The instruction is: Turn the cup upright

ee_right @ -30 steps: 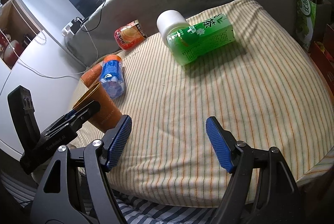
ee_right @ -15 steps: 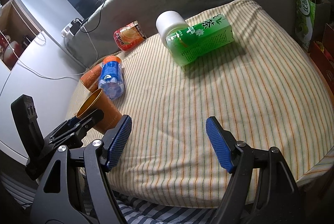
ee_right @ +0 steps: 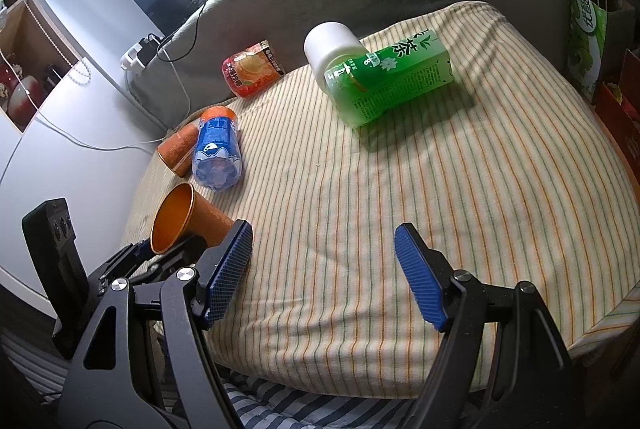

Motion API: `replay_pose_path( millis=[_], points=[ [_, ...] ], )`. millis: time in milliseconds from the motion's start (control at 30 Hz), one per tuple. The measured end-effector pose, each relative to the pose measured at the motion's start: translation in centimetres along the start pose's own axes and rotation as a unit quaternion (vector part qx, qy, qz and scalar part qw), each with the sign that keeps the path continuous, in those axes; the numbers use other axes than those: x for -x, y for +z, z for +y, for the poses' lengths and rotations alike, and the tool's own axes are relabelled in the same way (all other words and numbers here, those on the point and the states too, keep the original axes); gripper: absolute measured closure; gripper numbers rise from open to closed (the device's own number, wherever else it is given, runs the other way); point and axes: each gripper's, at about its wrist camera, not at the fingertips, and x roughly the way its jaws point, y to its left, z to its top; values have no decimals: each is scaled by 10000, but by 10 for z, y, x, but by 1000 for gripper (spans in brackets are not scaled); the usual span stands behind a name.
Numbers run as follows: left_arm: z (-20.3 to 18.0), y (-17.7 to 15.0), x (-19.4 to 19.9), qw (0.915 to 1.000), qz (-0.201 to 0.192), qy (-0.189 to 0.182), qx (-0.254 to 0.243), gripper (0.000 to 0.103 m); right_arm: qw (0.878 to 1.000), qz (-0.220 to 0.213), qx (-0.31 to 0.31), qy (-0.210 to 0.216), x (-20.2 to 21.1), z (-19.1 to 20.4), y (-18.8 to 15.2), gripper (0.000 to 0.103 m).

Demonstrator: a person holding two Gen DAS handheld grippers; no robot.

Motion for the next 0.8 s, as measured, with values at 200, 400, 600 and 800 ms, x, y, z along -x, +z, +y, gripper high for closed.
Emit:
replay_pose_path(
  millis=[200,400,600,800],
  points=[
    [-2,-4,8,9999,-87,64,-75,27,9998,-135,162,-19,3,6,-1,27],
    [3,-9,22,9997,-221,122,-23,27,9989,-296,362,-9,6,15,-1,26],
    [5,-16,49,9973,-665,323,-15,27,9950,-678,721,-120,17,30,-4,20],
    [8,-15,81,9855,-1506,779,-12,23,9835,-1246,1258,-368,32,52,-9,10]
  ],
)
